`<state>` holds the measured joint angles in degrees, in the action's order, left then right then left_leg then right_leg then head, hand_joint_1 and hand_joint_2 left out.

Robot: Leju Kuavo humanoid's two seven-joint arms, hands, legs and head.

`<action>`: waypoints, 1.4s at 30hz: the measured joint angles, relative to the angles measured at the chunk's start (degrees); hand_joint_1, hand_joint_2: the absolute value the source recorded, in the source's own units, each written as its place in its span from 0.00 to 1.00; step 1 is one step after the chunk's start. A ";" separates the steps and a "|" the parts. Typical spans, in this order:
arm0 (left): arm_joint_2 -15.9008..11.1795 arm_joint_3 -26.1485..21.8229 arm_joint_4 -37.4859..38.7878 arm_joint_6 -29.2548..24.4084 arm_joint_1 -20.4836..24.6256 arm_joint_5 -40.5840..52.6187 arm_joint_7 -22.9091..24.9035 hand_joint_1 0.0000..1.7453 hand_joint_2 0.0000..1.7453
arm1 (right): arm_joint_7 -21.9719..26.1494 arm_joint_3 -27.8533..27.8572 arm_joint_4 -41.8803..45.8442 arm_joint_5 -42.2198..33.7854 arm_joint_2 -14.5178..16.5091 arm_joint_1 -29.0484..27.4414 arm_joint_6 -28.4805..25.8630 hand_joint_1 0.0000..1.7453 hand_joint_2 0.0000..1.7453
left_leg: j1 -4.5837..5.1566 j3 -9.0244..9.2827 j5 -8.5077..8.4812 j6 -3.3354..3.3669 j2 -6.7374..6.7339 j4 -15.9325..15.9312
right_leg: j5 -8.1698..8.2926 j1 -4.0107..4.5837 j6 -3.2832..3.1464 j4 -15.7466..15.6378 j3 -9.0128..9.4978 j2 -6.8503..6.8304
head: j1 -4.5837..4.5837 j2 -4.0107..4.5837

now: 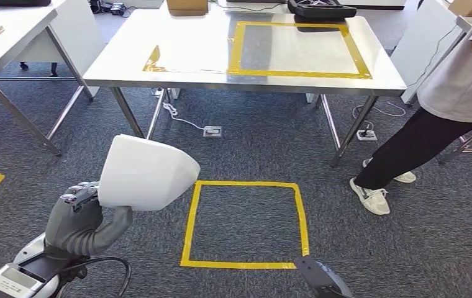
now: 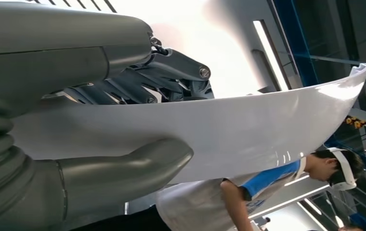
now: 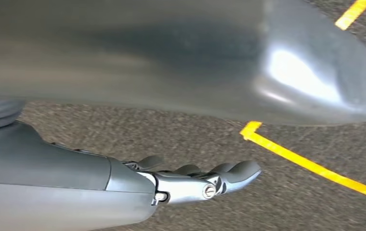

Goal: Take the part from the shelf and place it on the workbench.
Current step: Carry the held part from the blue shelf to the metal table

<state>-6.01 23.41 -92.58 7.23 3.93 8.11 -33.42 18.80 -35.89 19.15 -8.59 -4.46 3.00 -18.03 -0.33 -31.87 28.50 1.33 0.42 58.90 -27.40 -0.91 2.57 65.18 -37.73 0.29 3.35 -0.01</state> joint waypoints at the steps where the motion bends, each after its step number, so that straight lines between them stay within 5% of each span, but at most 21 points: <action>1: -0.02 0.00 -0.05 0.00 0.04 0.02 0.01 1.00 1.00 | -0.03 0.00 0.00 0.01 0.03 0.12 0.04 0.00 0.00 | 0.10 0.20 0.26 -0.25 0.05 0.09 | 1.11 0.09 -0.28 -3.13 1.45 0.01 | 0.00 0.00; 7: -0.55 0.01 -0.38 -0.02 -0.03 0.15 0.34 1.00 1.00 | -0.28 0.00 0.04 0.43 0.50 0.54 1.14 0.00 0.00 | 0.09 -0.14 1.88 -2.25 0.01 1.62 | 1.19 0.09 -2.24 -6.58 3.27 -0.01 | 0.09 0.01; 11: -0.73 0.00 -0.64 -0.16 -0.73 0.27 0.71 1.00 1.00 | -0.36 0.00 0.03 0.62 0.67 0.67 1.50 0.00 0.00 | -0.16 -7.15 7.31 -3.19 -0.09 14.85 | 0.73 -0.04 -2.88 -6.71 3.91 -0.16 | 0.19 -0.01; 13: -0.82 0.00 -0.72 -0.19 -1.15 0.30 0.82 1.00 1.00 | -0.32 -0.01 0.02 0.67 0.69 0.48 1.52 0.00 0.00 | -0.23 -7.95 5.46 -3.22 -0.10 15.04 | 0.42 -0.06 -2.76 -6.68 4.34 -0.13 | 0.18 0.00; 16: -0.90 -0.01 -1.16 -0.27 -1.30 0.41 0.88 1.00 1.00 | -0.22 -0.03 0.02 0.90 0.72 0.34 1.62 0.00 0.00 | -0.18 -3.20 -0.54 -2.73 -0.15 3.99 | -0.21 -0.02 -2.12 -6.57 5.13 -0.02 | 0.18 0.01; 18: -0.91 -0.04 -1.52 -0.37 -1.59 0.49 0.95 1.00 1.00 | -0.21 -0.05 0.02 1.10 0.72 0.35 1.62 0.00 0.00 | 0.02 -1.67 -1.35 -1.96 -0.09 0.36 | -0.43 0.17 -1.46 -6.57 5.22 0.02 | 0.12 0.01; 22: -0.89 -0.23 -2.35 -0.67 -2.18 0.60 1.05 1.00 1.00 | -0.22 -0.11 0.02 1.44 0.73 0.45 1.63 0.00 0.00 | 0.08 -1.36 -1.49 -0.18 0.00 -0.34 | -1.39 -0.01 -0.11 -5.46 4.74 -0.04 | 0.05 0.01; 25: -0.84 -0.28 -2.76 -0.91 -2.49 0.77 1.17 1.00 1.00 | -0.30 -0.15 0.02 1.58 0.70 0.54 1.62 0.00 0.00 | 0.11 -1.13 -1.37 0.66 -0.13 -0.56 | -6.14 -0.03 0.37 4.42 -0.25 -0.07 | 0.04 0.01; 27: -0.83 -0.32 -2.82 -1.02 -2.90 0.99 1.34 1.00 1.00 | -0.39 -0.15 0.02 1.63 0.66 0.44 1.62 0.00 0.00 | 0.27 -1.02 -1.19 0.86 -0.11 -0.53 | -7.17 -0.02 0.41 9.53 -3.29 -0.07 | 0.04 0.00; 29: -0.83 -0.34 -2.98 -1.10 -3.09 1.10 1.46 1.00 1.00 | -0.40 -0.16 0.02 1.69 0.66 0.39 1.62 0.00 0.00 | 0.36 -0.64 -0.92 0.84 0.01 -0.48 | -3.86 0.02 0.14 5.99 -2.09 -0.07 | 0.04 0.00; 32: -0.81 -0.36 -3.35 -1.26 -3.13 1.14 1.54 1.00 1.00 | -0.40 -0.17 0.02 1.71 0.61 0.51 1.62 0.00 0.00 | 0.57 0.00 -0.27 0.24 0.16 -0.31 | 0.90 0.37 -0.65 -5.13 3.13 -0.08 | 0.05 0.01; 37: -0.81 -0.69 -3.99 -1.40 -3.36 1.19 1.58 1.00 1.00 | -0.39 -0.17 0.02 1.72 0.55 0.61 1.61 0.00 0.00 | 0.62 0.20 0.80 -1.39 0.12 0.39 | 0.76 0.29 -2.10 -7.41 4.60 -0.06 | 0.12 0.01; 39: -0.81 -0.99 -4.21 -1.42 -3.55 1.22 1.63 1.00 1.00 | -0.38 -0.17 0.02 1.73 0.55 0.63 1.57 0.00 0.00 | 0.39 -2.16 3.35 -2.00 0.03 5.42 | 0.68 0.01 -2.58 -7.81 5.23 -0.12 | 0.22 0.01; 41: -0.81 -1.15 -4.23 -1.42 -3.88 1.23 1.65 1.00 1.00 | -0.39 -0.17 0.02 1.72 0.55 0.58 1.55 0.00 0.00 | 0.07 -6.44 6.21 -2.49 -0.03 12.97 | 0.39 -0.05 -2.77 -7.77 5.43 -0.16 | 0.26 0.00; 42: -0.81 -1.20 -4.23 -1.42 -4.07 1.24 1.66 1.00 1.00 | -0.40 -0.17 0.02 1.71 0.55 0.52 1.55 0.00 0.00 | -0.09 -7.99 6.45 -2.66 -0.05 15.24 | 0.22 -0.07 -2.75 -7.71 5.51 -0.16 | 0.26 0.00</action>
<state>-6.82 22.21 -96.80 5.81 -0.14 9.35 -31.77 18.40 -36.06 19.17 -6.88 -3.91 3.52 -16.48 -0.42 -39.86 34.94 -1.33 0.36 74.14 -27.18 -0.97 -0.19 57.47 -32.23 0.13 3.61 -0.01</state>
